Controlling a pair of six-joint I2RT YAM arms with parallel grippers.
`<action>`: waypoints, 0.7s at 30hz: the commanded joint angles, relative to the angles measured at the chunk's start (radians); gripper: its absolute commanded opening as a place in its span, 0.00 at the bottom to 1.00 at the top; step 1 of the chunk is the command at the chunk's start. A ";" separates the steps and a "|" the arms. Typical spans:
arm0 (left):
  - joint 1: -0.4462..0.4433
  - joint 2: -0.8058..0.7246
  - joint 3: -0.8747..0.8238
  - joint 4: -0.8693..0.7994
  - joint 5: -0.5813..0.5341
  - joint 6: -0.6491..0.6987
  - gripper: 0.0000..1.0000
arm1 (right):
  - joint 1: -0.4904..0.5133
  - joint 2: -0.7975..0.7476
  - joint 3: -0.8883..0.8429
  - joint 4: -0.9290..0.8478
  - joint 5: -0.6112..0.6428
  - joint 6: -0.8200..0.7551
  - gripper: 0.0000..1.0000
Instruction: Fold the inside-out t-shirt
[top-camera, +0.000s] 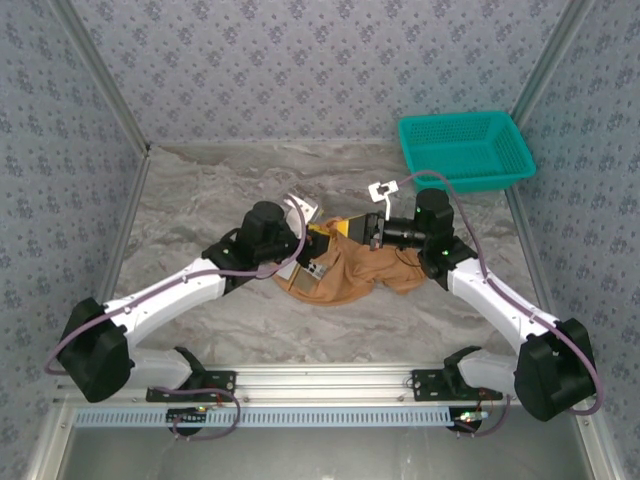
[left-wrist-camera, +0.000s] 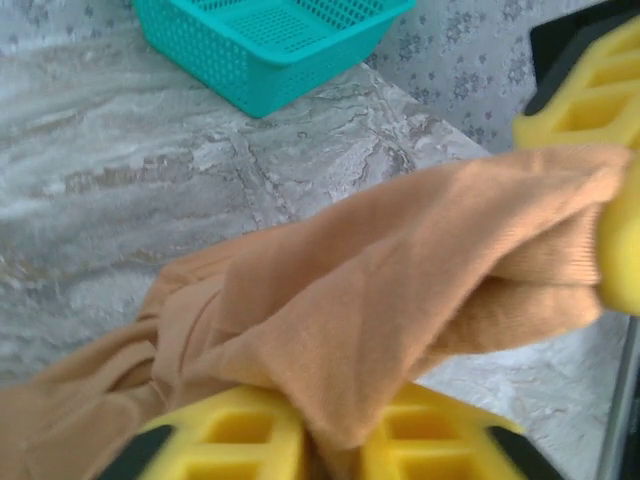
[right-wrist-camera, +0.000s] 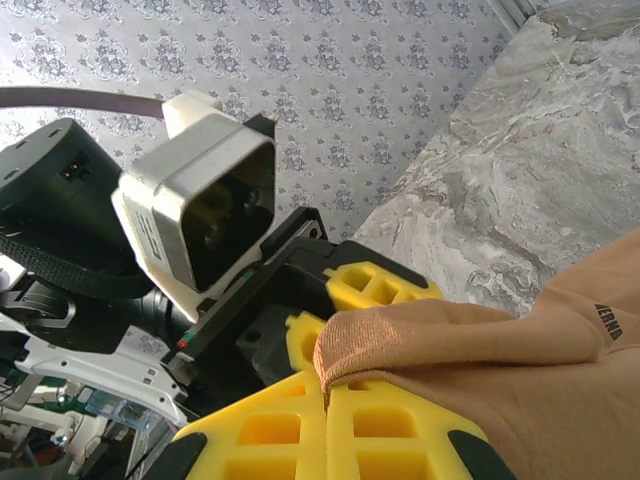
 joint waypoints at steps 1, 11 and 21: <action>0.016 -0.003 0.032 0.034 0.055 -0.001 0.06 | -0.024 -0.020 -0.002 0.014 0.007 0.004 0.00; 0.108 -0.130 -0.064 0.183 0.551 -0.111 0.00 | -0.045 -0.040 0.143 -0.412 0.284 -0.258 0.00; 0.228 -0.208 -0.094 0.112 0.451 -0.139 0.00 | -0.081 -0.031 0.267 -0.725 0.216 -0.422 0.00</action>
